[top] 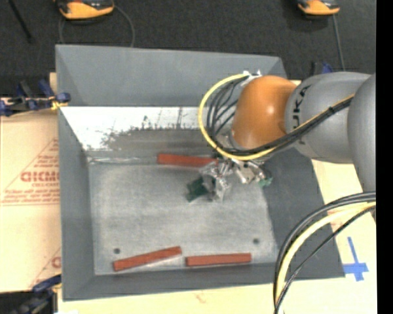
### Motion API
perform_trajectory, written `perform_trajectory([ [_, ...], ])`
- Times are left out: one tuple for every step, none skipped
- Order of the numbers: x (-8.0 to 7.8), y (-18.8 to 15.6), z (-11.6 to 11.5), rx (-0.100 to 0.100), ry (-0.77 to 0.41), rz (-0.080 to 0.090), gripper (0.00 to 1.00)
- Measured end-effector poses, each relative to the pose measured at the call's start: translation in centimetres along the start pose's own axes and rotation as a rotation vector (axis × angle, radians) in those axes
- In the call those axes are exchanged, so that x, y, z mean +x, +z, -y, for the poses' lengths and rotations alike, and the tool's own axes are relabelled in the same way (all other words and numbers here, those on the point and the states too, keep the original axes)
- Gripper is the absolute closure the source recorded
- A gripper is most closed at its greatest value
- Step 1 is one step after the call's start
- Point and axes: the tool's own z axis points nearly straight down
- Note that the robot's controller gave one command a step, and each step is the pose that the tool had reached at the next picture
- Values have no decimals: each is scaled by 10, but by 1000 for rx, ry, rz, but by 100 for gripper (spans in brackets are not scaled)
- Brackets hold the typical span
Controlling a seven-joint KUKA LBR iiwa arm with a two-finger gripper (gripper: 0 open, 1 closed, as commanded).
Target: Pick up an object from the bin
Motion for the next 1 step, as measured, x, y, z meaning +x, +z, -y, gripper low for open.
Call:
perform_trajectory([
  [4,5,-1,-4,-1,-13,0],
])
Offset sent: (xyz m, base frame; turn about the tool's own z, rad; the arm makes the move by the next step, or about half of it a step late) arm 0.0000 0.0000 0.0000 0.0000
